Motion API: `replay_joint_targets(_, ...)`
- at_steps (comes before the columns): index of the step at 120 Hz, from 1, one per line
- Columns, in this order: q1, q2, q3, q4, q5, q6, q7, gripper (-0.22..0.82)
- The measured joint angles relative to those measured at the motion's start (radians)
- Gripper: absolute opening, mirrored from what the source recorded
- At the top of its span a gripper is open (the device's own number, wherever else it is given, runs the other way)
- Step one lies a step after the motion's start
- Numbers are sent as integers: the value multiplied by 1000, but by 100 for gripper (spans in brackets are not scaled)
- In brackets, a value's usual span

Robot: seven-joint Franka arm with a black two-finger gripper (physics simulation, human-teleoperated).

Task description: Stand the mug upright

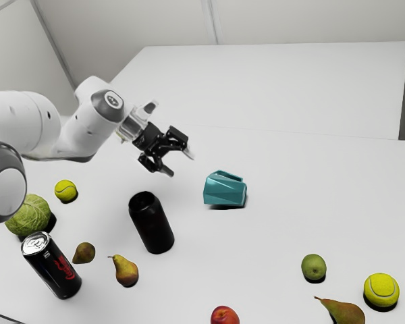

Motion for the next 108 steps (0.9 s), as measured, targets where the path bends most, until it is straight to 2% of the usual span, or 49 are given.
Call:
replay_joint_targets(36,-23,121,-42,15,-234,49,109,60)
replay_joint_targets(98,-36,156,-84,18,-364,52,261,60)
replay_joint_targets(108,-36,156,-84,16,-370,51,277,54)
